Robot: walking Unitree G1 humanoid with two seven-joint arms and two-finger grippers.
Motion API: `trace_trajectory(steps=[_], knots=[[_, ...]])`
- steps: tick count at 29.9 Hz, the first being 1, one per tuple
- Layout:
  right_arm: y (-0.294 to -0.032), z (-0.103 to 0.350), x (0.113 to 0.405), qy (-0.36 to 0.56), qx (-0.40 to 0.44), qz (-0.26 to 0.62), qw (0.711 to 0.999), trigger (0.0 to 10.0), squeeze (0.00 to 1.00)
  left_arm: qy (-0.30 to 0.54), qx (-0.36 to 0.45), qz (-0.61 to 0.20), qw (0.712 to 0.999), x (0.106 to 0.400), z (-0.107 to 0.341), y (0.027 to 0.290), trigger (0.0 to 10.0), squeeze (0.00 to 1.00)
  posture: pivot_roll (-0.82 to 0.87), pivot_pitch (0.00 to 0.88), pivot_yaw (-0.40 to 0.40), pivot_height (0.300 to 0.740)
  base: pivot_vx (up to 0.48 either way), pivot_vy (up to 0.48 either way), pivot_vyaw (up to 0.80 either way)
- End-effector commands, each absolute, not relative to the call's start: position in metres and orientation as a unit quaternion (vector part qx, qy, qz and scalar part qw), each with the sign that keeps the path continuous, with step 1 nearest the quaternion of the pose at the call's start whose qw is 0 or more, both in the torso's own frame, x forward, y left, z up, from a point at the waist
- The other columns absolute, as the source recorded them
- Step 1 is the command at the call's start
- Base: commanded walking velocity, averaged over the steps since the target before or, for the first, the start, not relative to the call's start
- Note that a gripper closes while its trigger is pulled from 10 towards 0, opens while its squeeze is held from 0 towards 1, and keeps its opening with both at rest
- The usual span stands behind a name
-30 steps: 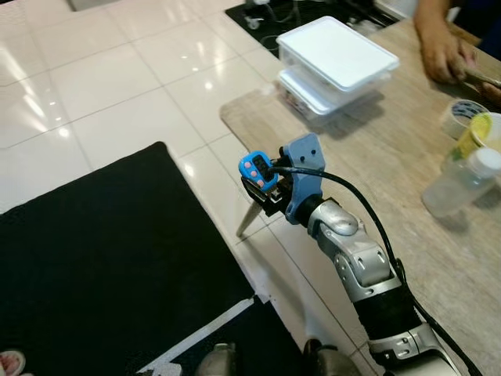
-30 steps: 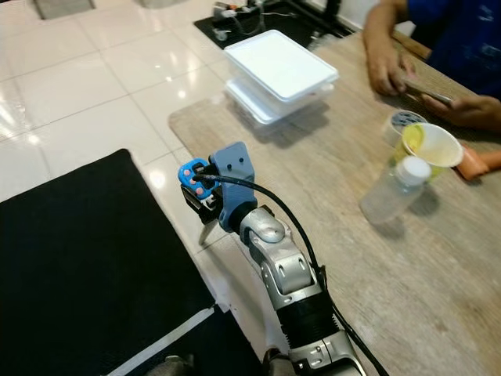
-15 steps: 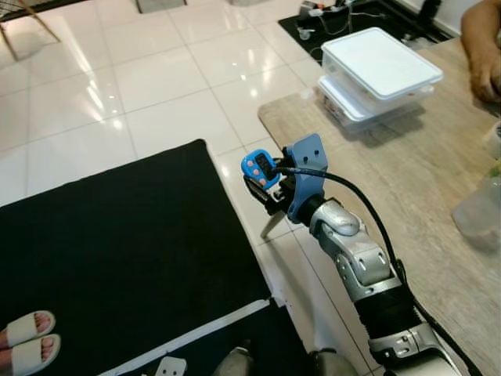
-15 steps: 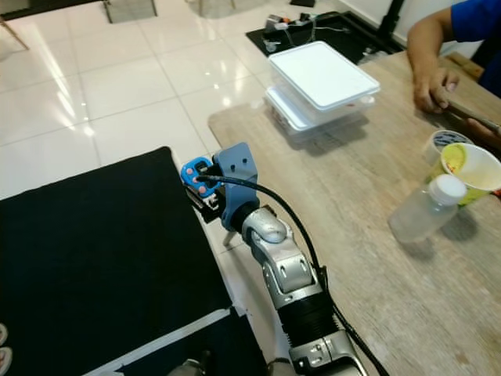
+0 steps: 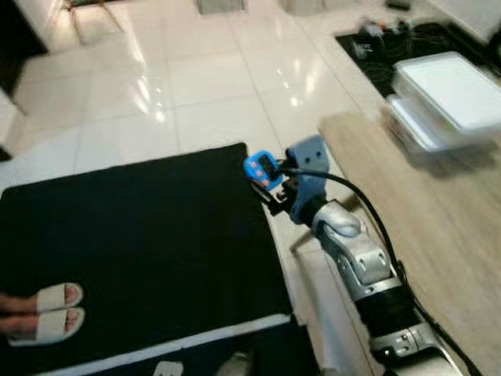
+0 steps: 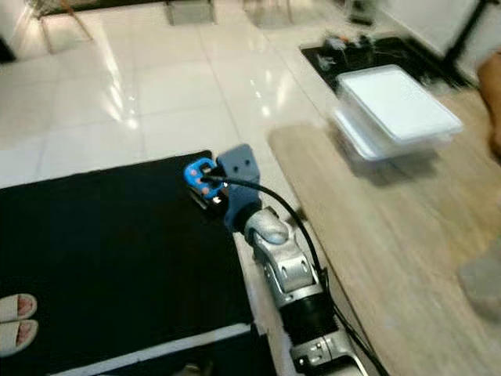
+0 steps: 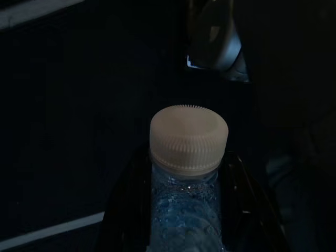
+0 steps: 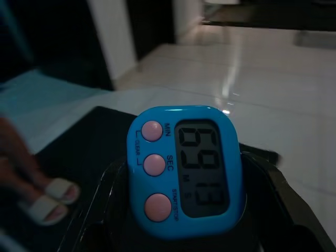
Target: Restocking fridge
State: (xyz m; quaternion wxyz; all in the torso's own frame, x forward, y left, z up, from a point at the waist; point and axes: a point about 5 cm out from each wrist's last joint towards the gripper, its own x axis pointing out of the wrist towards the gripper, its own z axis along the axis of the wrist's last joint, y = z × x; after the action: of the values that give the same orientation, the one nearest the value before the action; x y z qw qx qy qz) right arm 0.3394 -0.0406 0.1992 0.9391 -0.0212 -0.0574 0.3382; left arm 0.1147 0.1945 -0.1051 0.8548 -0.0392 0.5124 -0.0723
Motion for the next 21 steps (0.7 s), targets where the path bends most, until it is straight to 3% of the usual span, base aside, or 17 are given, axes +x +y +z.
trace_trajectory(steps=[1, 3, 10, 21], knots=[[-0.042, 0.196, 0.340, -0.056, -0.021, 0.334, 0.941, 10.0, 0.00, 0.500, -0.047, -0.074, 0.861, 0.119, -0.104, 0.190, 10.0, 0.00, -0.03, 0.204, -0.008, 0.740, 0.000, 0.000, 0.73], [-0.042, 0.196, 0.340, -0.056, -0.021, 0.329, 0.942, 10.0, 0.00, 0.501, -0.047, -0.073, 0.861, 0.119, -0.104, 0.190, 10.0, 0.00, -0.03, 0.204, -0.008, 0.740, 0.000, 0.000, 0.73], [-0.049, 0.196, 0.348, -0.052, -0.031, 0.287, 0.956, 10.0, 0.00, 0.500, -0.055, -0.072, 0.861, 0.119, -0.104, 0.189, 10.0, 0.00, -0.03, 0.202, -0.008, 0.740, 0.000, 0.000, 0.00], [-0.055, 0.195, 0.352, -0.047, -0.033, 0.272, 0.961, 10.0, 0.00, 0.497, -0.063, -0.077, 0.862, 0.122, -0.103, 0.187, 10.0, 0.00, -0.04, 0.195, -0.008, 0.740, 0.377, 0.000, 0.00]])
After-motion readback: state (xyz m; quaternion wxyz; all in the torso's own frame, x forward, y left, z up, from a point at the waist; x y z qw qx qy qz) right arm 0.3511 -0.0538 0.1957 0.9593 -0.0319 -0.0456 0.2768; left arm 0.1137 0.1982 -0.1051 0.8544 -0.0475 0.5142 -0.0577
